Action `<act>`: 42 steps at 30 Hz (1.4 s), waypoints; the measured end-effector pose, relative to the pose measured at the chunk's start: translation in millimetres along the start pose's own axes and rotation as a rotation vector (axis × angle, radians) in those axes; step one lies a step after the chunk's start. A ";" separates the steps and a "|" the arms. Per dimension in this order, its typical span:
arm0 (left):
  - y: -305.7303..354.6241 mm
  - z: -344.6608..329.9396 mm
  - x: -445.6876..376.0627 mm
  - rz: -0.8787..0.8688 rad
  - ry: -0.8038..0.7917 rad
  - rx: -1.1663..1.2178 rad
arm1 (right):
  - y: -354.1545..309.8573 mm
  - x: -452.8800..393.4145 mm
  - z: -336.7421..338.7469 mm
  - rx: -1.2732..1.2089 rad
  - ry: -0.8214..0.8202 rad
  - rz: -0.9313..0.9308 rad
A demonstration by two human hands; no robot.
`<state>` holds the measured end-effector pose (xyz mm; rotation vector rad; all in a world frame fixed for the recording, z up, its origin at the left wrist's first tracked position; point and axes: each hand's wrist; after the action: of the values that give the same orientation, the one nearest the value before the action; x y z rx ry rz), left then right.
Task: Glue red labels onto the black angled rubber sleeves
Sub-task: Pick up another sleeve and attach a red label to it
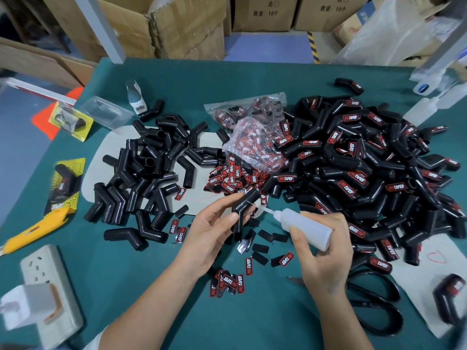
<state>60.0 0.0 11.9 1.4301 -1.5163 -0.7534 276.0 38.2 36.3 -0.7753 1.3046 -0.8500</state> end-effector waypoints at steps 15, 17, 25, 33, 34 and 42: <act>3.3 -2.5 1.5 0.002 0.020 -0.022 | -0.5 0.6 -0.6 -0.017 -0.021 0.005; 2.8 -2.5 1.4 0.006 0.018 -0.020 | -1.0 0.3 -0.7 -0.016 -0.024 0.007; 1.3 -1.2 0.9 0.007 0.014 -0.030 | -1.4 0.8 0.0 -0.026 -0.026 0.004; 0.6 0.3 0.6 0.005 0.005 -0.038 | -1.9 0.6 0.0 -0.028 -0.025 0.004; 0.6 0.5 0.7 0.003 0.004 -0.035 | -1.5 0.4 0.4 -0.023 -0.021 0.004; -0.5 2.1 -0.3 0.004 -0.005 -0.005 | -1.2 0.2 0.9 -0.011 -0.018 0.012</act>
<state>58.3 -0.1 10.6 1.4225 -1.5194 -0.7579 276.8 37.5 37.3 -0.7814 1.2975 -0.8252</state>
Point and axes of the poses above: each hand's wrist, its own x-axis away from the middle knuckle, its own z-axis out of the back of the hand, y = z × x, and after that the axes turned 13 degrees about -x, right-handed
